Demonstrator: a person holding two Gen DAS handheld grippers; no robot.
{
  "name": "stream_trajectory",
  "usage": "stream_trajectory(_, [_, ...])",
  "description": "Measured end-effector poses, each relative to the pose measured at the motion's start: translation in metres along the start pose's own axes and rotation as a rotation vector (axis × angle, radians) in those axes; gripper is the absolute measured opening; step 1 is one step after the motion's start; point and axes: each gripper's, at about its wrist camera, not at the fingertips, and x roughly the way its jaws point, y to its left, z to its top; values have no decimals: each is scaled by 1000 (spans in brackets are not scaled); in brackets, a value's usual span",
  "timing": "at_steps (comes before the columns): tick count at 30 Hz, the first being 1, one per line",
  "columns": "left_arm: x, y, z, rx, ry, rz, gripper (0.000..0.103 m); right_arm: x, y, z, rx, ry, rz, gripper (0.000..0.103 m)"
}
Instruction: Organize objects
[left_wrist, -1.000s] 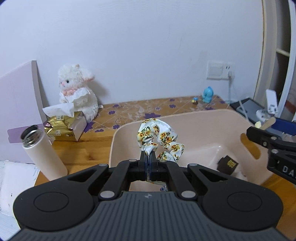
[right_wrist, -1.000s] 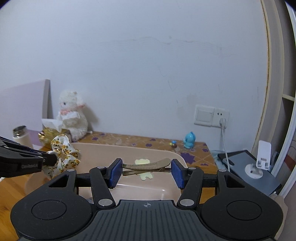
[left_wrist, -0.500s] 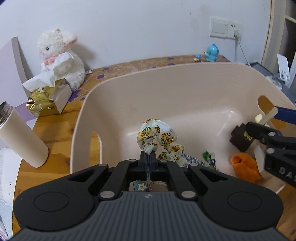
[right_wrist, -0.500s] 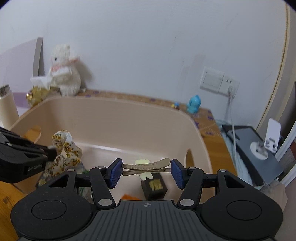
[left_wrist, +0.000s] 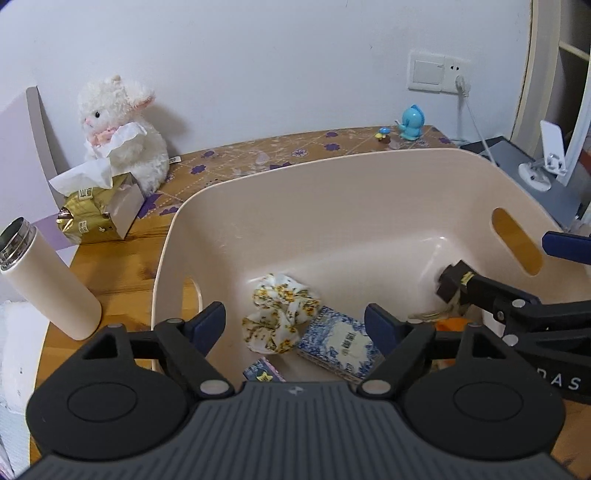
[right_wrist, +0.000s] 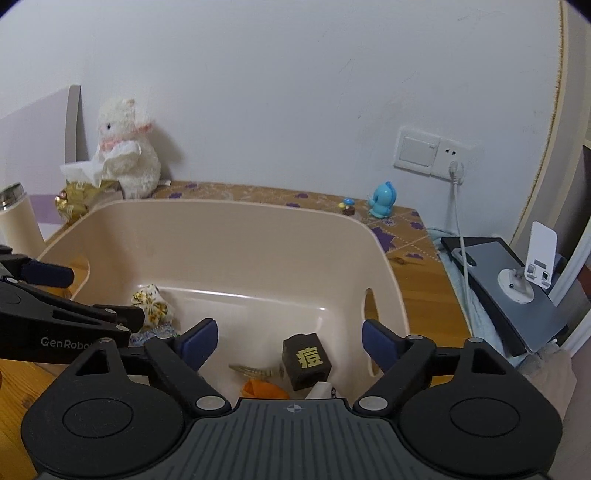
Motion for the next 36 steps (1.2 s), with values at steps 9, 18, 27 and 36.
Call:
stream_trajectory(9, [-33, -5, -3, 31, -71, 5, 88, -35, -6, 2, 31, -33, -7, 92])
stream_trajectory(18, [-77, -10, -26, 12, -142, 22, 89, -86, 7, -9, 31, -122, -29, 93])
stream_trajectory(27, [-127, 0, -54, -63, -197, 30, 89, -133, 16, -27, 32, -174, -19, 93])
stream_trajectory(36, [-179, 5, -84, -95, -232, 20, 89, -177, 20, -48, 21, -211, -8, 96])
